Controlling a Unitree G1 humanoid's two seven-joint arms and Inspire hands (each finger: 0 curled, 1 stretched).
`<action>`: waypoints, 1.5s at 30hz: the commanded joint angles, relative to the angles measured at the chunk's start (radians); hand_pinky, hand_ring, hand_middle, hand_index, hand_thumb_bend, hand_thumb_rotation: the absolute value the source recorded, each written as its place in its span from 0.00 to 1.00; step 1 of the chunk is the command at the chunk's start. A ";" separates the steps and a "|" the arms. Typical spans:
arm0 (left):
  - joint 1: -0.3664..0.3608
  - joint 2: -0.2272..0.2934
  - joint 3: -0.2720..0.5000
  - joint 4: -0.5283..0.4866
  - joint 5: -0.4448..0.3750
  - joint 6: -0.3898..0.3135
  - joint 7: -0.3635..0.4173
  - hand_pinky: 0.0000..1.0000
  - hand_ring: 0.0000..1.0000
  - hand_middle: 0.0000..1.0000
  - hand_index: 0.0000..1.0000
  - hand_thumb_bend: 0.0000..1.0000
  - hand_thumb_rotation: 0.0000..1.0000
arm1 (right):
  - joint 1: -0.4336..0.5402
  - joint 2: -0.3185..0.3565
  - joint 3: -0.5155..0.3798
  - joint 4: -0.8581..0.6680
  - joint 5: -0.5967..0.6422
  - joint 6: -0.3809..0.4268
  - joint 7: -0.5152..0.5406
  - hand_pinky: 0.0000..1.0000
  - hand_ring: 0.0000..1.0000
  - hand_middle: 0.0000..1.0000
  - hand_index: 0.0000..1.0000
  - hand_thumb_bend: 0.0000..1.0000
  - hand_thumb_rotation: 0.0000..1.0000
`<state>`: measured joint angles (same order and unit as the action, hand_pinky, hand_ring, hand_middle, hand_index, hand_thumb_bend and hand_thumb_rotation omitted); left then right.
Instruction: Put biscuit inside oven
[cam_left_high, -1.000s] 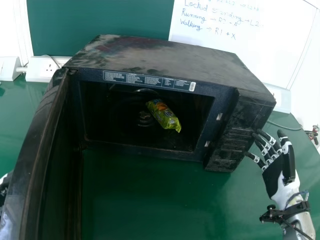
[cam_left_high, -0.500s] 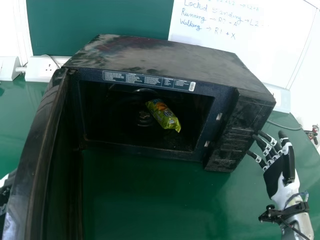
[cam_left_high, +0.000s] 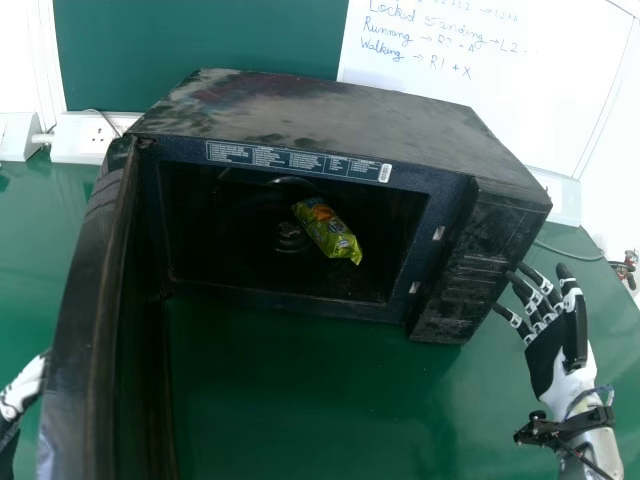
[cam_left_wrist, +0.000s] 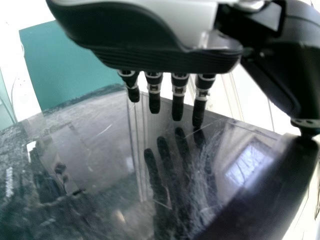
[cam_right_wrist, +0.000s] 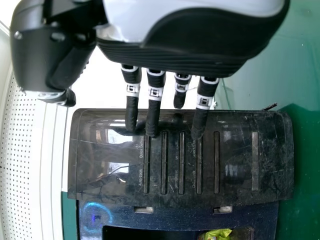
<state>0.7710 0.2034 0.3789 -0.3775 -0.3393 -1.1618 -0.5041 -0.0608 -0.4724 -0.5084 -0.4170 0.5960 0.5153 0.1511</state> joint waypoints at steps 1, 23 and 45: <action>-0.001 0.014 0.015 0.018 0.022 -0.017 0.011 0.77 0.82 0.86 0.84 0.97 1.00 | -0.008 0.006 -0.002 -0.010 -0.006 -0.002 -0.010 0.70 0.79 0.79 0.82 0.68 1.00; -0.005 0.129 0.130 0.022 0.176 -0.062 0.059 0.72 0.82 0.87 0.83 0.97 1.00 | -0.017 0.035 0.000 -0.019 -0.038 -0.020 -0.031 0.69 0.82 0.85 0.89 0.86 0.86; -0.012 0.217 0.221 -0.110 0.298 0.066 0.063 0.67 0.79 0.84 0.80 0.95 1.00 | -0.038 0.046 0.004 -0.003 -0.075 -0.059 -0.023 0.73 0.71 0.83 0.88 0.57 0.75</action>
<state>0.7589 0.4056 0.5899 -0.4818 -0.0491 -1.1019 -0.4421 -0.0938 -0.4303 -0.5038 -0.4201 0.5234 0.4697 0.1262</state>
